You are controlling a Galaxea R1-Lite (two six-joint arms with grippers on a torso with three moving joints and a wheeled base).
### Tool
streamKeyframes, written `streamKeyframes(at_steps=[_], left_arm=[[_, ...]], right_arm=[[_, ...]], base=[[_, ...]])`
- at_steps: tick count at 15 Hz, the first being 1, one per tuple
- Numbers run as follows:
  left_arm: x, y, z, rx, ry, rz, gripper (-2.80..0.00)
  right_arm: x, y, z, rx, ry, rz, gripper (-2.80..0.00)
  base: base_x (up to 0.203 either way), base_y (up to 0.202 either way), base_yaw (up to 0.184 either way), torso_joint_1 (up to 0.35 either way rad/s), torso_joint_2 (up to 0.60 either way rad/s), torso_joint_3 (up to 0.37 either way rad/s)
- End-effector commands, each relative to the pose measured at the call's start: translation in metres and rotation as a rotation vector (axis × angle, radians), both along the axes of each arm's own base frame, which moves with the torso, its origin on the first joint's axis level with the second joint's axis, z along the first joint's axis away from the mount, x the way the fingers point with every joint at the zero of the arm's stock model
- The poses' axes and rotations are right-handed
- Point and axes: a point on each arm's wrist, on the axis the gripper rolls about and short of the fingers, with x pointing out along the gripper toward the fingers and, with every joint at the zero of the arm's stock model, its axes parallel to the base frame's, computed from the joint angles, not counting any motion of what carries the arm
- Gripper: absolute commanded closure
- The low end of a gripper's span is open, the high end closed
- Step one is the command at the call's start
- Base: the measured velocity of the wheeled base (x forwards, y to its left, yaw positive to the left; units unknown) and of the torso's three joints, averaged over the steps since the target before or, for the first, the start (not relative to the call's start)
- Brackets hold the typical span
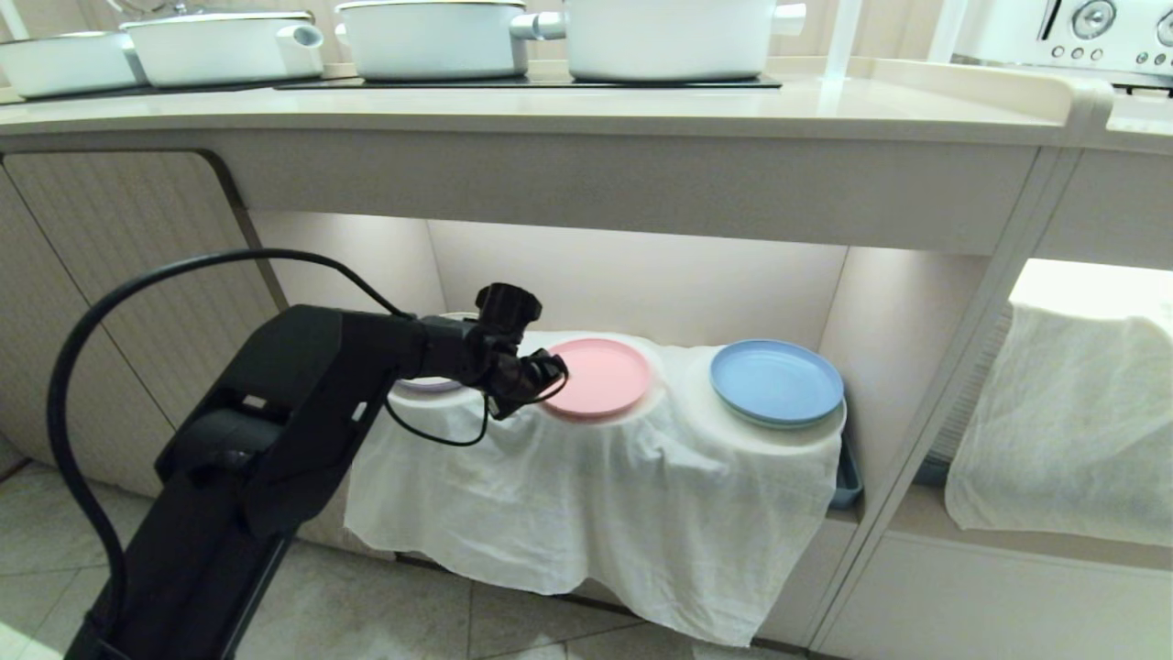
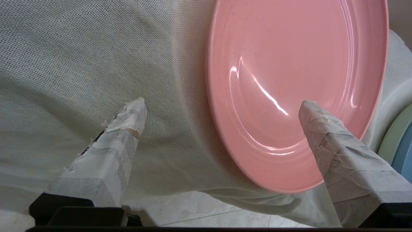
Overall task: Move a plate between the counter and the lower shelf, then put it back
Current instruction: Pick up the plate in the cupboard
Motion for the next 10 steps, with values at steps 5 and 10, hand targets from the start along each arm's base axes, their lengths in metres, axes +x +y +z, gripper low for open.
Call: streamKeyframes(at_steps=[5,10], left_arm=[[0.0000,0.0015,0.0042,0.006,-0.011,0.004,-2.80],[0.0012,0.0036,0.0071,0.029,-0.030,-0.021,-2.80]], right_arm=[[0.0000,0.0000,0.0000,0.000,0.000,0.000,0.00],[0.0000,0.0000,0.0000,0.000,0.000,0.000,0.00]], base=[[0.000,0.000,0.000,0.000,0.00,0.000],[0.000,0.000,0.000,0.000,0.00,0.000]])
